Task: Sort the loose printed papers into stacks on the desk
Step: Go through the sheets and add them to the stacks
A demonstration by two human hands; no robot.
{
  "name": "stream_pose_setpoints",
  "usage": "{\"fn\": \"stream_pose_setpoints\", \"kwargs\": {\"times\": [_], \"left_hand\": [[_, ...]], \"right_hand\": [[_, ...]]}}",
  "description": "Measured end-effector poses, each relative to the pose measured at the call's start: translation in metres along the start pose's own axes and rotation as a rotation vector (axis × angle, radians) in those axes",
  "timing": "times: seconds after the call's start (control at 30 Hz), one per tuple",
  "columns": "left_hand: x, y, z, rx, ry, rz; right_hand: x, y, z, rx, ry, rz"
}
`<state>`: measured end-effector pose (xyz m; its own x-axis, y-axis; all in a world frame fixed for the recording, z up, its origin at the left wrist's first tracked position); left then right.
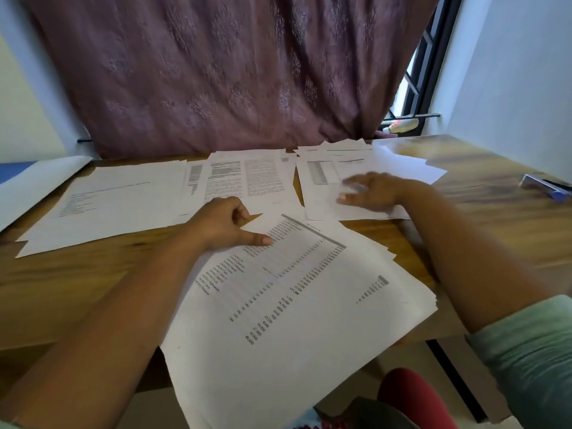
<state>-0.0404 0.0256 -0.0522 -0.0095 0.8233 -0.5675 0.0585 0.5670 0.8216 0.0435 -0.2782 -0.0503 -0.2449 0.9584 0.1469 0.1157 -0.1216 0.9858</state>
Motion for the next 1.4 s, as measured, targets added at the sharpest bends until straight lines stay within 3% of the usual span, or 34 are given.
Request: {"fn": "stream_pose_setpoints", "kwargs": {"times": [0.07,0.43,0.83,0.93,1.07,1.17,1.27,1.33,1.4], "left_hand": [[0.001,0.003,-0.002,-0.026,0.024,0.037],[0.0,0.0,-0.003,0.058,0.021,-0.088],[0.005,0.042,-0.017,-0.077,0.0,-0.661],[0.006,0.053,-0.018,-0.156,-0.049,-0.781],[0.009,0.065,-0.017,-0.281,-0.113,-0.802],[0.015,0.063,-0.017,-0.366,-0.035,-0.835],[0.009,0.053,-0.015,-0.309,-0.004,-1.002],[-0.002,0.048,-0.013,-0.156,-0.044,-1.262],[-0.009,0.042,-0.013,-0.039,-0.083,-1.266]], "right_hand": [[-0.004,-0.013,-0.002,0.111,-0.038,-0.039],[-0.017,-0.001,-0.008,-0.189,-0.066,0.229],[-0.004,0.026,-0.038,-0.544,0.03,0.562],[0.01,0.029,-0.049,-0.499,0.073,0.767],[0.036,0.02,-0.065,-0.236,0.127,1.202],[0.058,0.016,-0.071,-0.1,0.148,1.303],[0.059,0.016,-0.063,-0.249,0.009,1.212],[0.048,0.031,-0.055,-0.473,-0.026,0.942],[0.027,0.047,-0.046,-0.687,-0.025,0.742]]}}
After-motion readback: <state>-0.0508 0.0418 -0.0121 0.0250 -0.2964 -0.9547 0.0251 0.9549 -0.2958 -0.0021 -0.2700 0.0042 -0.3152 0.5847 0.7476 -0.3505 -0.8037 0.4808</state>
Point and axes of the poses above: each hand's wrist, its own z-axis towards the middle knuckle, its own y-axis out of the back of the hand, x = y × z, the point moved 7 cm from there along z, towards the middle knuckle, and after that the axes turned 6 degrees about y, right-handed, at the moved point
